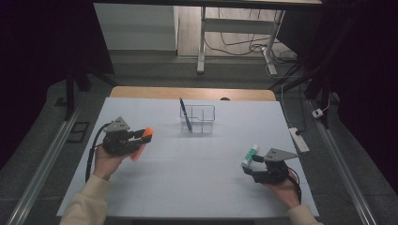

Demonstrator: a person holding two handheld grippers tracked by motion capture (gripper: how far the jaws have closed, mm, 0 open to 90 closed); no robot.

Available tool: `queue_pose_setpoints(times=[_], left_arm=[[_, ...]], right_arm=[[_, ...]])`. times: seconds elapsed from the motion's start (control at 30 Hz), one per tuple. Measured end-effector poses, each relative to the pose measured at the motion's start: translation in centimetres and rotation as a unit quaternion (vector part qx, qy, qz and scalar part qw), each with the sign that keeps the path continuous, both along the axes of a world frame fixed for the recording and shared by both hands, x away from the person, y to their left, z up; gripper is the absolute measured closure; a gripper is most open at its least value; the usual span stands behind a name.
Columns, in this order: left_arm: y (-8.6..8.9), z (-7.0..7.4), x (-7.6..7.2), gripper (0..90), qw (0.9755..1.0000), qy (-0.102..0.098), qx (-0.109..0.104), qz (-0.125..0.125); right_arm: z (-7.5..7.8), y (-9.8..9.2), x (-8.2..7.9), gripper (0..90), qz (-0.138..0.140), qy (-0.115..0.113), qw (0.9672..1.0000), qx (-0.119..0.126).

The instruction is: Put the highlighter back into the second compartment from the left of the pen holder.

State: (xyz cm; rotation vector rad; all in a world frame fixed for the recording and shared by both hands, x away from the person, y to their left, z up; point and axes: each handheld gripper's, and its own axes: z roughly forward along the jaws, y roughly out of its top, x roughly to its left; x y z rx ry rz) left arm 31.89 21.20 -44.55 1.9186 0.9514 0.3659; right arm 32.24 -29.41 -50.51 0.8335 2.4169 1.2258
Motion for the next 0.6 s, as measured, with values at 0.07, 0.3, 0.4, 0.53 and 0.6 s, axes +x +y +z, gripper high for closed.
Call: queue_pose_setpoints(times=[0.07, 0.3, 0.4, 0.53, 0.6], left_arm=[[-0.3, 0.1, 0.2, 64.8, 1.0000, -0.002, -0.001, -0.001], [-1.2, 0.5, 0.9, 64.8, 0.9999, -0.004, -0.008, -0.006], [-1.6, 0.6, 1.2, 64.8, 0.9999, -0.006, -0.009, -0.009], [-2.2, 0.5, 1.5, 64.8, 0.9998, -0.007, -0.011, -0.013], [-2.3, 0.5, 1.6, 64.8, 0.9998, -0.007, -0.012, -0.014]], right_arm=[[0.0, 0.0, 0.0, 34.5, 0.000, 0.000, 1.0000, 0.002], [0.0, 0.0, 0.0, 34.5, 0.000, 0.001, 1.0000, 0.001], [0.0, 0.0, 0.0, 34.5, 0.000, 0.000, 1.0000, -0.002], [0.0, 0.1, 0.0, 34.5, 0.002, -0.001, 1.0000, -0.007], [-0.1, 0.1, 0.0, 34.5, 0.002, -0.001, 1.0000, -0.008]])
